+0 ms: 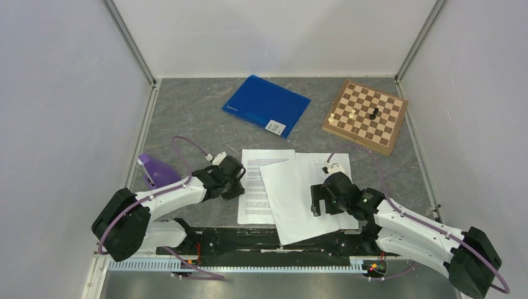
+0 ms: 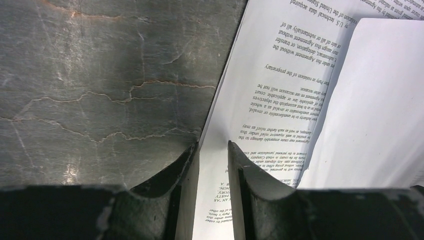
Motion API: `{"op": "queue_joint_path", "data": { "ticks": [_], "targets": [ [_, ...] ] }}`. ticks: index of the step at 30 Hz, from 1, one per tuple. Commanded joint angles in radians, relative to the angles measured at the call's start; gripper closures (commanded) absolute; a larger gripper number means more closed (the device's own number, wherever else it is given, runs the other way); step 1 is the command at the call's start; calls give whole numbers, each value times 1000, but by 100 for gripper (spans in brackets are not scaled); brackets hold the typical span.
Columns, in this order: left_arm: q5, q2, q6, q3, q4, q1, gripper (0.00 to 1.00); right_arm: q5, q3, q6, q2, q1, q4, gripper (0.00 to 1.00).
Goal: Put the files into the folder
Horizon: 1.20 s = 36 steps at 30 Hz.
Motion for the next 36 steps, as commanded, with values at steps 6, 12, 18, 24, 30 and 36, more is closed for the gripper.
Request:
{"op": "queue_joint_path", "data": {
  "ticks": [6, 12, 18, 24, 30, 36],
  "targets": [
    [-27, 32, 5, -5, -80, -4, 65, -115, -24, 9, -57, 11, -145, 2],
    [-19, 43, 8, -5, -71, -4, 65, -112, 88, -46, -36, 11, -257, 2],
    [-16, 46, 8, -12, -60, -4, 65, -198, 74, -52, 20, 10, -198, 2],
    [-8, 56, 11, -6, -52, -4, 66, -254, 46, -24, 48, 11, -115, 2],
    [-6, 59, 15, -6, -46, -4, 66, -302, 61, 9, 79, 11, -22, 1],
    [-4, 64, 18, -10, -43, -4, 66, -325, 68, 23, 136, 11, 77, 2]
  ]
}}
